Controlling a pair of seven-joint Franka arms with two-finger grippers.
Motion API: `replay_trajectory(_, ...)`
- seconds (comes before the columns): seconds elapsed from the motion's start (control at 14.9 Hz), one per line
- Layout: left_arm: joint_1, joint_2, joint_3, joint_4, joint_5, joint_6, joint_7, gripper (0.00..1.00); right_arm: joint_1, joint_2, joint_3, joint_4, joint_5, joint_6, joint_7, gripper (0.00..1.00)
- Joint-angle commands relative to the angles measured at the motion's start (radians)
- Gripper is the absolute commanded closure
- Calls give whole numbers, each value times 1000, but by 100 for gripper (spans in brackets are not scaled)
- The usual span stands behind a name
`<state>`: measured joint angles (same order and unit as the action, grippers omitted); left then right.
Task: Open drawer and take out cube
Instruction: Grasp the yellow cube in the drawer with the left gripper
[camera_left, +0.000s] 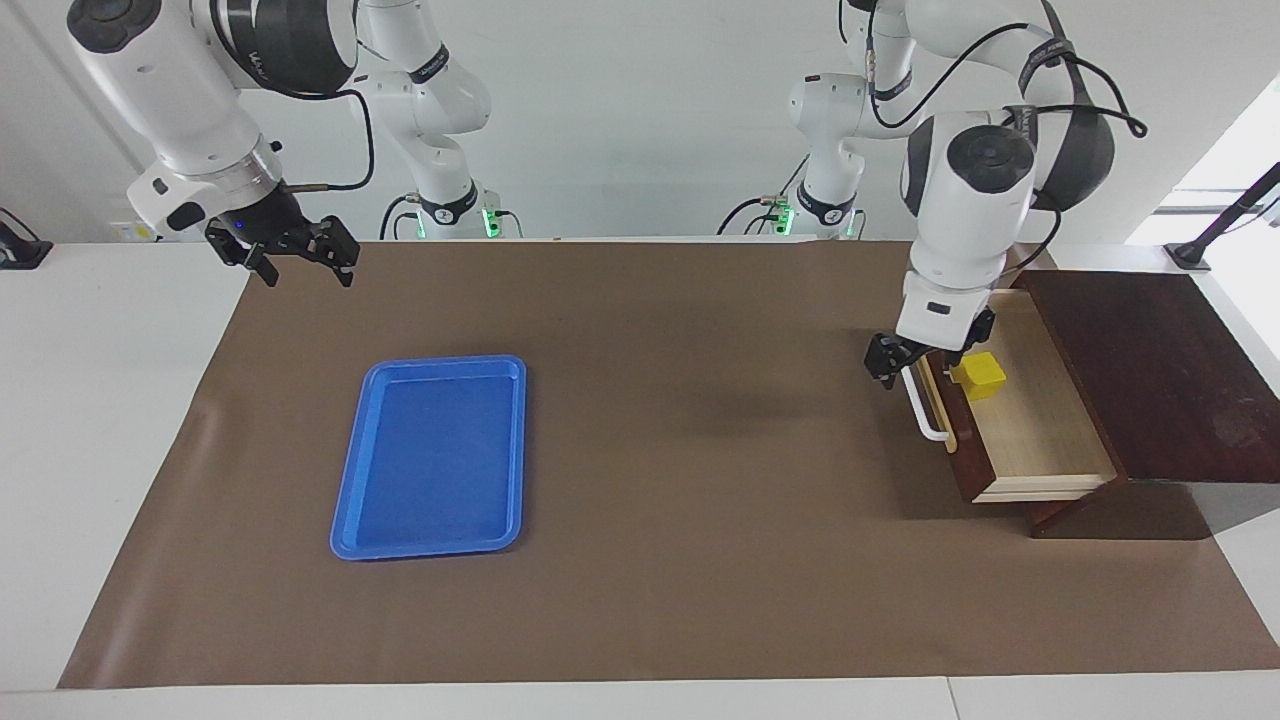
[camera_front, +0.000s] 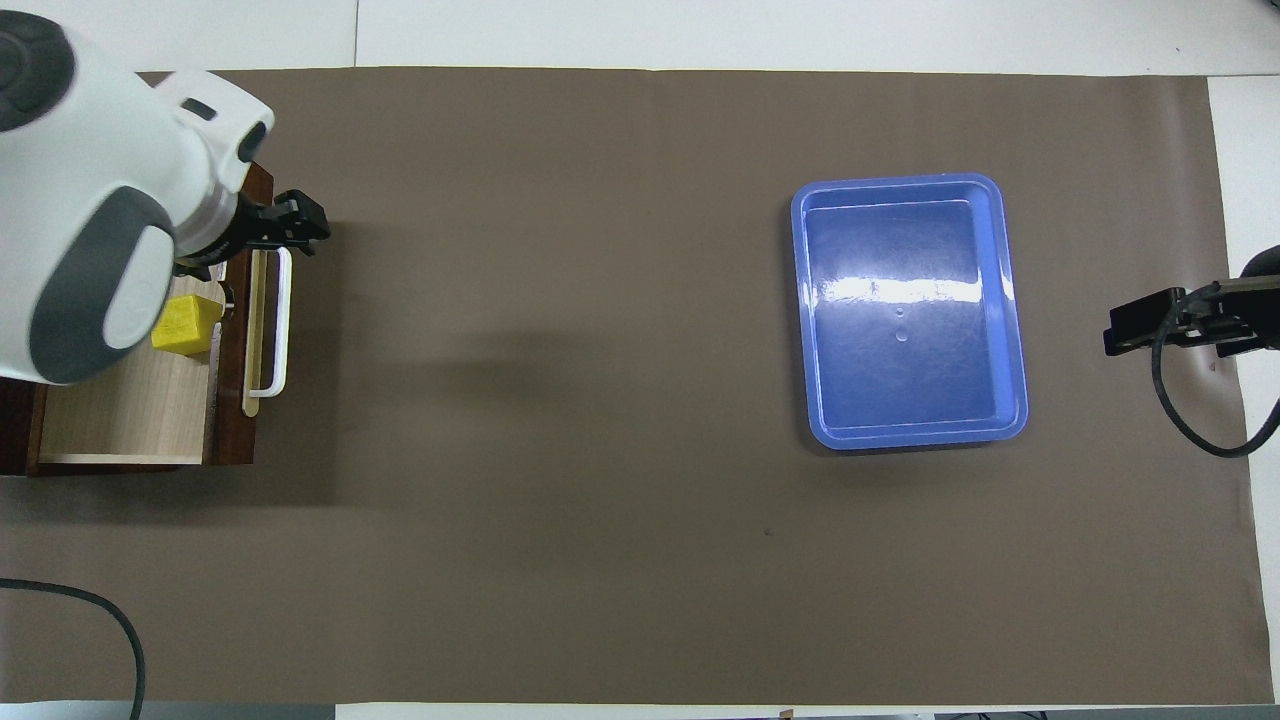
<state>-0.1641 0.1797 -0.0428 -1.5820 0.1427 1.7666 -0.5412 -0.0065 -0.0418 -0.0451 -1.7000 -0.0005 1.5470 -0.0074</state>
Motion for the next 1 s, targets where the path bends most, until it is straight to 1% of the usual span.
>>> replay_trajectory(0.0,132,-43,0,19,-101,-77,-58,0,-9,-10,4,6,-9,-39,-35,0)
replay_trajectory(0.13,156,-57,3,1,-97,-78,-213,0,-7,-15,5,6,-9,-39,-77,0)
replay_trajectory(0.27,184,-86,3,-58,-95,-55,-383,0,-7,-16,5,5,-9,-41,-100,0)
replay_trajectory(0.33,210,-106,4,-103,-95,-23,-476,0,-7,-16,5,5,-9,-41,-101,0)
replay_trajectory(0.4,237,-126,3,-157,-95,41,-582,0,-7,-16,7,5,-6,-42,-112,0)
replay_trajectory(0.54,259,-166,3,-264,-95,153,-728,0,-3,-16,7,3,-4,-42,-192,0)
replay_trajectory(0.6,261,-175,3,-304,-95,177,-778,0,-1,-18,8,-3,-4,-42,-241,0)
replay_trajectory(0.8,259,-172,1,-361,-94,204,-877,0,5,-24,10,-13,2,-31,-371,0)
replay_trajectory(0.94,258,-167,1,-397,-94,270,-959,0,5,-30,10,-24,33,-28,-474,0)
